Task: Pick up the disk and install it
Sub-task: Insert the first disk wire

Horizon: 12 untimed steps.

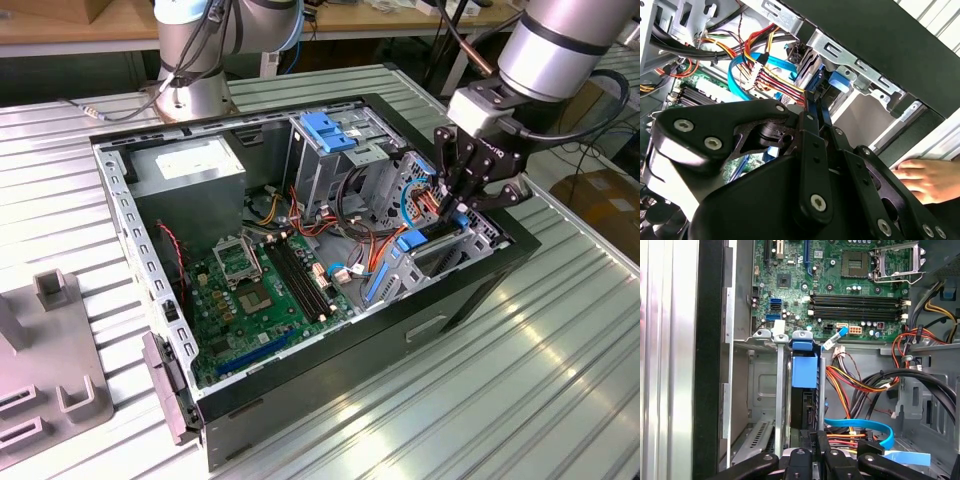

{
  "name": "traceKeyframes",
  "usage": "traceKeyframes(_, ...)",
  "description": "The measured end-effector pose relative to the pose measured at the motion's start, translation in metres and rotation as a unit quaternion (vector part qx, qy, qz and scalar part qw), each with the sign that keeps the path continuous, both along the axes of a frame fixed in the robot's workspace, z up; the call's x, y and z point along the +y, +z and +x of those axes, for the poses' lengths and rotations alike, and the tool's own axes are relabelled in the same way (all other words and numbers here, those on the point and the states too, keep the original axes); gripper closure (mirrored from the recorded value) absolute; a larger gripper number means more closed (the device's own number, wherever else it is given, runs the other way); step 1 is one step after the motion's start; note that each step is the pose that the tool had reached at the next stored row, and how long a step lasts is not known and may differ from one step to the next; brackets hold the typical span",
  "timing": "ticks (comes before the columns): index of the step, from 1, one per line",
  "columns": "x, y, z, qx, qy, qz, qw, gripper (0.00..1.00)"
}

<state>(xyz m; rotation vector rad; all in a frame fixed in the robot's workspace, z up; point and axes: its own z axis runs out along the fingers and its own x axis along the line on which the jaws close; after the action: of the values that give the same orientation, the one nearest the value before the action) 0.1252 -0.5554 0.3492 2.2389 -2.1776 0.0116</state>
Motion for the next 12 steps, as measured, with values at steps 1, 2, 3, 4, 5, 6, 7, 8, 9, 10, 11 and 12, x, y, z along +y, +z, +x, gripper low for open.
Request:
traceKeyframes(1, -0.0001, 0.0000, 0.0000, 0.0000, 0.000, 0.0000, 1.00000, 0.84)
traceKeyframes(2, -0.0002, 0.0000, 0.0000, 0.0000, 0.000, 0.0000, 1.00000, 0.84)
traceKeyframes(3, -0.0002, -0.0001, 0.0000, 0.0000, 0.000, 0.0001, 1.00000, 0.84)
traceKeyframes(4, -0.0002, -0.0003, 0.0000, 0.0000, 0.000, 0.0001, 1.00000, 0.84)
traceKeyframes(5, -0.0002, -0.0007, 0.0000, 0.0000, 0.000, 0.0001, 1.00000, 0.84)
traceKeyframes(6, -0.0003, -0.0013, 0.0000, 0.0000, 0.000, 0.0001, 1.00000, 0.84)
traceKeyframes(7, -0.0003, -0.0016, 0.0000, 0.0000, 0.000, 0.0000, 1.00000, 0.84)
traceKeyframes(8, -0.0002, -0.0023, 0.0000, 0.0000, 0.000, -0.0001, 1.00000, 0.84)
traceKeyframes(9, -0.0002, -0.0029, 0.0000, 0.0000, 0.000, 0.0000, 1.00000, 0.84)
traceKeyframes(10, -0.0003, -0.0038, 0.0000, 0.0000, 0.000, 0.0000, 1.00000, 0.84)
traceKeyframes(11, -0.0003, -0.0052, 0.0000, 0.0000, 0.000, 0.0000, 1.00000, 0.84)
traceKeyframes(12, -0.0004, -0.0064, 0.0000, 0.0000, 0.000, 0.0001, 1.00000, 0.84)
